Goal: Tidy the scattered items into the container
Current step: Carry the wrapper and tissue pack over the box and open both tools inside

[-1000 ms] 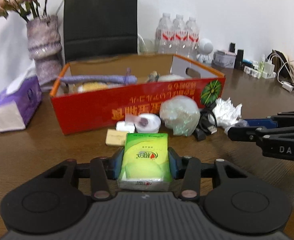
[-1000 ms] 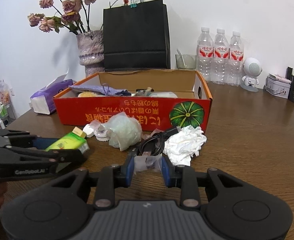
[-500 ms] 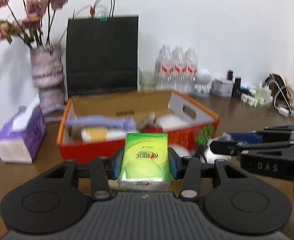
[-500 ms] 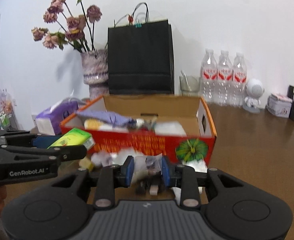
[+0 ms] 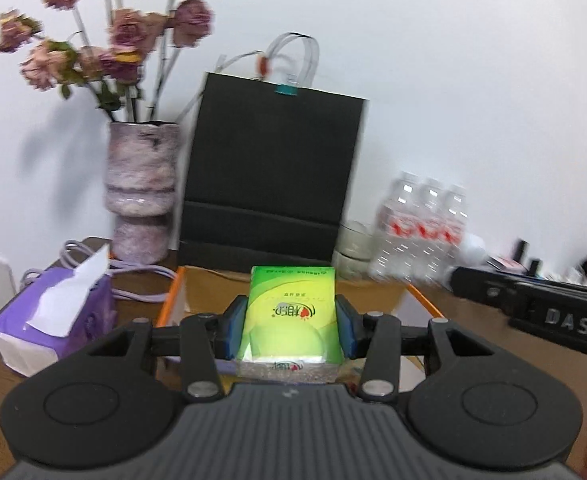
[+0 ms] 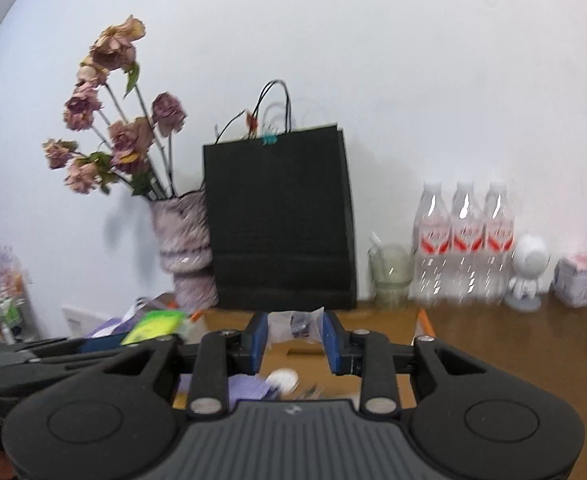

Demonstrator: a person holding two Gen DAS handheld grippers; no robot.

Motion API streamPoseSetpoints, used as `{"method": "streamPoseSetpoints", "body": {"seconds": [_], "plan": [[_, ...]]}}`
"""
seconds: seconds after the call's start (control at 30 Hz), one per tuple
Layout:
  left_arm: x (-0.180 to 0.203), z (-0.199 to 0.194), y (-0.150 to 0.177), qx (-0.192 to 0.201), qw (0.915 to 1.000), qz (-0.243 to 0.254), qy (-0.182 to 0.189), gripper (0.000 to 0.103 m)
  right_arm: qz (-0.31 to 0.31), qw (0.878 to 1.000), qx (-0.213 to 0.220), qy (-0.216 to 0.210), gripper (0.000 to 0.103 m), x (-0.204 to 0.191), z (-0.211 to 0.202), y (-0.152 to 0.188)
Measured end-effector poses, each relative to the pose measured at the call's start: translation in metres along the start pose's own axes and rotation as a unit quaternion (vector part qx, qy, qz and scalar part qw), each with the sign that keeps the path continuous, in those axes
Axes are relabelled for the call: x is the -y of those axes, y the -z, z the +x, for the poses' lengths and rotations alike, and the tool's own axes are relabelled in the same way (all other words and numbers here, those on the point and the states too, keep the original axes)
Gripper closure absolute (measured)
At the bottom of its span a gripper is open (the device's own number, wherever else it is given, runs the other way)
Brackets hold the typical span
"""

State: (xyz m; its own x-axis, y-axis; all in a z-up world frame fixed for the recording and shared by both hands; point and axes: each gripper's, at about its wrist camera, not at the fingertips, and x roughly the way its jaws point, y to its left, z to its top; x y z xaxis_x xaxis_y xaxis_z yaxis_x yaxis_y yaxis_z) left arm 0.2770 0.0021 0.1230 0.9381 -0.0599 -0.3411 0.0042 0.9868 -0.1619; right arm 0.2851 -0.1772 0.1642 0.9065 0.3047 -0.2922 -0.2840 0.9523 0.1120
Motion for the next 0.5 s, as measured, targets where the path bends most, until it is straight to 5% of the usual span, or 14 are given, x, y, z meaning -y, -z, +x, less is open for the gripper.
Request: {"method": "streamPoseSetpoints", "body": {"seconds": [0.5], "plan": [[-0.005,0.06,0.02,-0.053,0.9984,0.002,-0.019,0.057,0.027,0.997,-0.073,0.002,0.074,0.026,0.066,0.026]]}}
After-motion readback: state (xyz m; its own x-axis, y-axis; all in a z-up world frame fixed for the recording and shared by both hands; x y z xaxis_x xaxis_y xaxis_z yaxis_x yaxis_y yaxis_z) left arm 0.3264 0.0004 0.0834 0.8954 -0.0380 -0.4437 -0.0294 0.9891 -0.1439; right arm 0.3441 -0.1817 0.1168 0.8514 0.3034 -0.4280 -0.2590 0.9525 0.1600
